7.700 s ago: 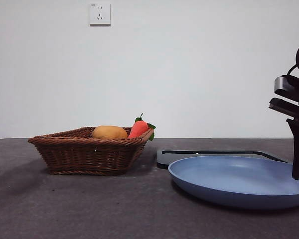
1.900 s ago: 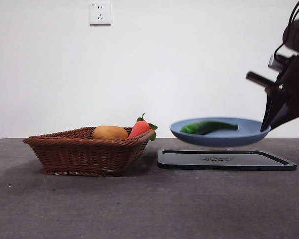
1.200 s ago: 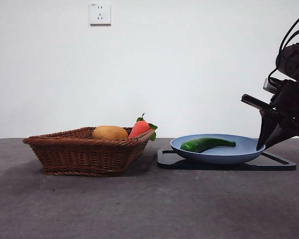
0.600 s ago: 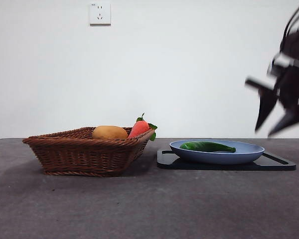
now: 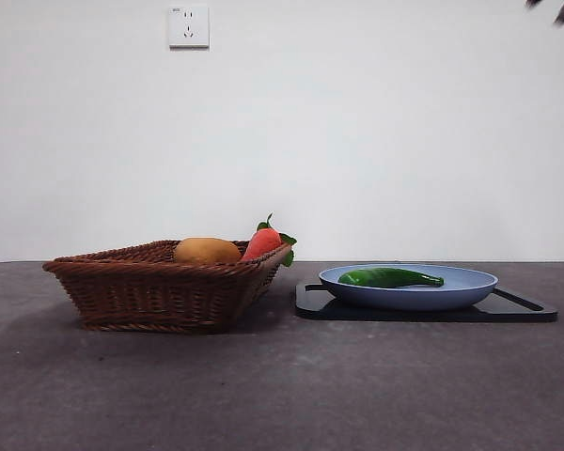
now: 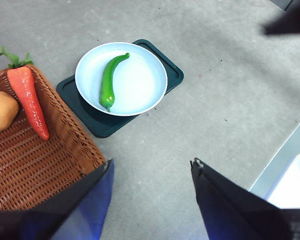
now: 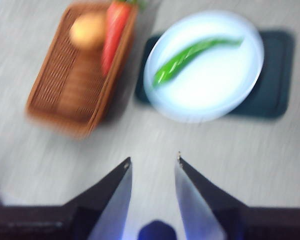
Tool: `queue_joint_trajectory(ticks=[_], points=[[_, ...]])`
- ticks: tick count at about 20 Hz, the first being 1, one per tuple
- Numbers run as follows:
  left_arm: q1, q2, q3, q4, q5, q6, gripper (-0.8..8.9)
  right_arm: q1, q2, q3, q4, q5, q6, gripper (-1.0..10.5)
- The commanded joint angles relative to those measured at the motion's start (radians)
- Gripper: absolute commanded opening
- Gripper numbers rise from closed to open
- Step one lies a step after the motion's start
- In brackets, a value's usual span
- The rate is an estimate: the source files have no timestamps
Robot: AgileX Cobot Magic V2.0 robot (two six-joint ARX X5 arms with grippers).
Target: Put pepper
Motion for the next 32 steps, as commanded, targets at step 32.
queue_joint_trajectory(ticks=[32], points=[[0.156,-0.056,0.017,0.313,-0.071,0.123,0.08,0.071,-0.155,0.015,-0.278,0.003,-0.117,0.1]])
